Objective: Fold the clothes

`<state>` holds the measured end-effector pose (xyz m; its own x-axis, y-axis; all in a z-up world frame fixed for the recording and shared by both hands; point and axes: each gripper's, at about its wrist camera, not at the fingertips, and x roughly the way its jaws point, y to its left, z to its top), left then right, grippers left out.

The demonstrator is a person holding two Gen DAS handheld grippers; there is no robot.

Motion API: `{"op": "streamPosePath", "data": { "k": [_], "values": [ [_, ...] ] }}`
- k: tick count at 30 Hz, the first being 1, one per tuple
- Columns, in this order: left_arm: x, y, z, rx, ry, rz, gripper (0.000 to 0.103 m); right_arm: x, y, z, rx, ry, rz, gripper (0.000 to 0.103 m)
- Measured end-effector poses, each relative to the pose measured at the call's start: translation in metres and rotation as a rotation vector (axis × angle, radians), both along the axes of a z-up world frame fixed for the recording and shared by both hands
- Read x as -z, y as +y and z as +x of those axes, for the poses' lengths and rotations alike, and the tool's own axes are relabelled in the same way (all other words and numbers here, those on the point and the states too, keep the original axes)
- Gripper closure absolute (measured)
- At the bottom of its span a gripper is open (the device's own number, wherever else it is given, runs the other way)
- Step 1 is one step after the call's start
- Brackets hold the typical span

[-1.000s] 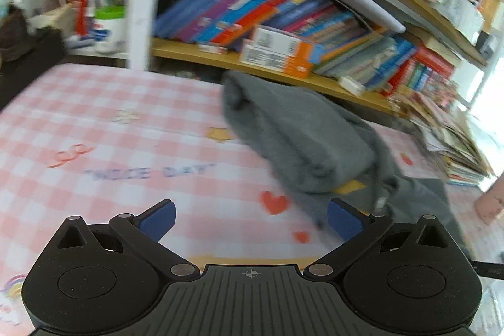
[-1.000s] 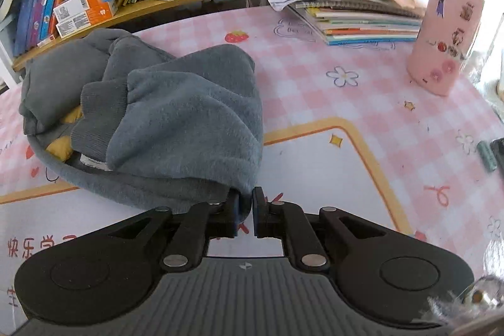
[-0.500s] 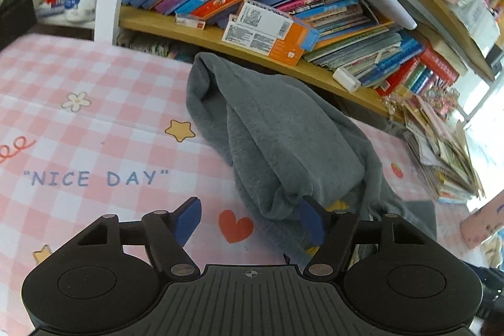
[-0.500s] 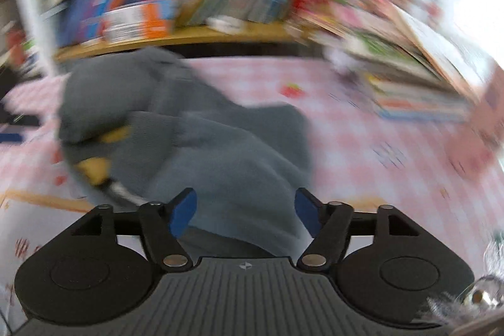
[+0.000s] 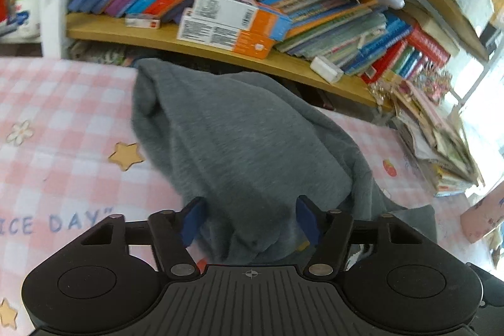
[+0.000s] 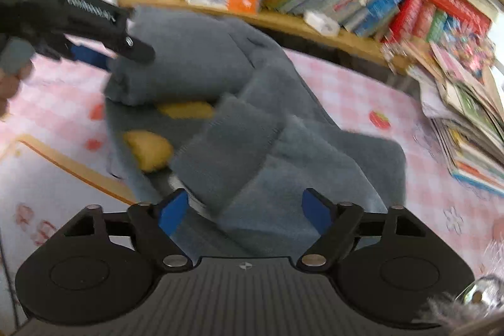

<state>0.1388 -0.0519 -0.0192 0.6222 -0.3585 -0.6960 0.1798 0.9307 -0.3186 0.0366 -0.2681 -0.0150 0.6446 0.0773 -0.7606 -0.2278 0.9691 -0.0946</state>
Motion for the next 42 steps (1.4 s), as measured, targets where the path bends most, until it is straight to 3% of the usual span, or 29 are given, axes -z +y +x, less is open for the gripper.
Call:
{"op": "streamPosePath", "data": {
  "k": [1,4,6,9,14,18,20,22,24,28,32,35,37,39,42],
  "values": [
    [0.002,-0.003,0.002,0.001,0.006,0.013,0.067,0.004,-0.004,0.002,0.018,0.023,0.001,0.042],
    [0.006,0.002,0.006,-0.010,0.030,-0.005,0.089,0.006,-0.015,0.001,0.045,0.045,0.078,0.060],
    [0.003,0.013,0.003,-0.017,0.032,-0.057,0.093,0.004,-0.015,-0.002,0.036,0.044,0.084,0.079],
    [-0.010,0.033,-0.012,-0.045,-0.003,-0.108,0.094,0.000,-0.015,-0.007,0.018,0.066,0.130,0.084],
    [-0.030,0.093,-0.054,-0.181,-0.041,-0.108,0.095,-0.004,-0.004,-0.028,-0.099,0.151,0.277,0.087],
    [-0.052,0.142,-0.089,-0.331,-0.105,0.036,0.095,-0.003,0.021,-0.048,-0.313,0.236,0.377,0.089],
    [-0.071,0.156,-0.095,-0.371,-0.175,0.132,0.095,-0.004,0.035,-0.057,-0.403,0.243,0.383,0.089],
    [-0.094,0.161,-0.093,-0.386,-0.260,0.179,0.095,-0.005,0.045,-0.063,-0.448,0.238,0.369,0.089],
    [-0.114,0.155,-0.082,-0.372,-0.340,0.179,0.095,-0.006,0.047,-0.065,-0.436,0.226,0.355,0.090],
    [-0.140,0.121,-0.044,-0.270,-0.434,0.082,0.095,-0.005,0.040,-0.065,-0.315,0.190,0.334,0.090],
    [-0.132,0.059,-0.018,-0.034,-0.444,0.038,0.094,-0.002,0.016,-0.070,-0.162,0.162,0.314,0.090],
    [-0.107,0.015,-0.009,0.168,-0.346,0.071,0.079,-0.001,-0.001,-0.075,-0.071,0.152,0.321,0.090],
    [-0.089,-0.004,-0.010,0.259,-0.284,0.098,0.053,-0.001,-0.010,-0.079,-0.032,0.151,0.332,0.090],
    [-0.076,0.001,-0.023,0.248,-0.269,0.118,0.031,0.000,-0.015,-0.082,-0.010,0.150,0.338,0.090],
    [-0.062,0.034,-0.045,0.145,-0.247,0.127,0.030,0.001,-0.011,-0.087,-0.008,0.147,0.326,0.090]
  ]
}}
